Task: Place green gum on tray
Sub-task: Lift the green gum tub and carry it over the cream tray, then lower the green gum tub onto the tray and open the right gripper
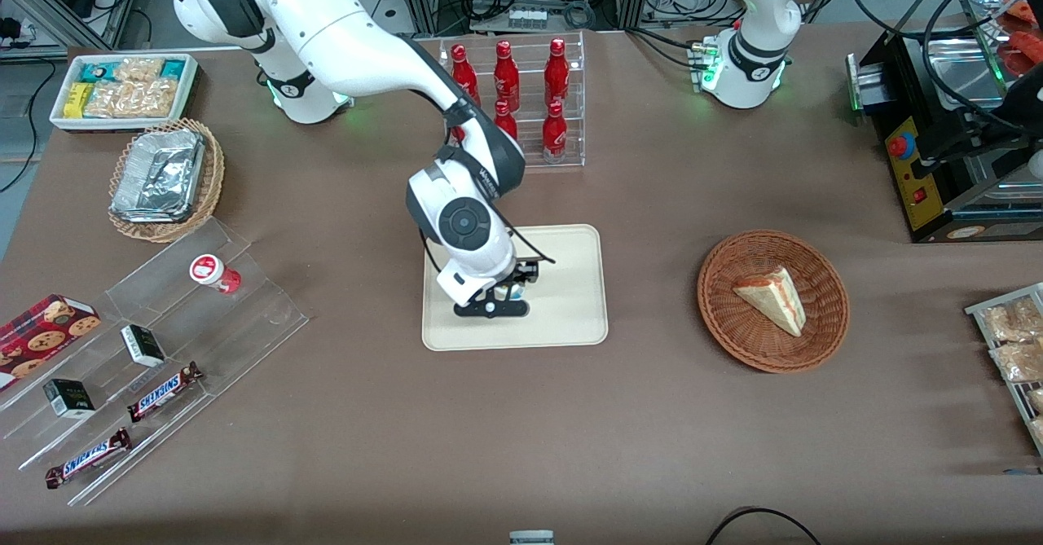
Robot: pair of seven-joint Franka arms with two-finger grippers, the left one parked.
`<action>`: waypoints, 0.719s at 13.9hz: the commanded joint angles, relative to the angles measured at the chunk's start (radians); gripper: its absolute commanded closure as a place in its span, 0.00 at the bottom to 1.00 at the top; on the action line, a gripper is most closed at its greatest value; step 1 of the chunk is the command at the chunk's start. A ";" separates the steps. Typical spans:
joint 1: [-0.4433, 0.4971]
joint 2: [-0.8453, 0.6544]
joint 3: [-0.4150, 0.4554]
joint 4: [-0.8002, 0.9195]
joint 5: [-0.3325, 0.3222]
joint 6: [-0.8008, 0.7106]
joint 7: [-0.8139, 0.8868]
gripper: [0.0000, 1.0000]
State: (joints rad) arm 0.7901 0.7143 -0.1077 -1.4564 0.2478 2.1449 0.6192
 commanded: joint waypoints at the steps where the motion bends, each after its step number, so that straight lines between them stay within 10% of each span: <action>1: 0.029 0.031 -0.015 0.031 0.022 0.003 0.008 1.00; 10: 0.035 0.023 -0.024 0.011 -0.097 0.016 0.028 1.00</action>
State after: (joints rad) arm 0.8187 0.7325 -0.1258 -1.4564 0.1782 2.1520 0.6264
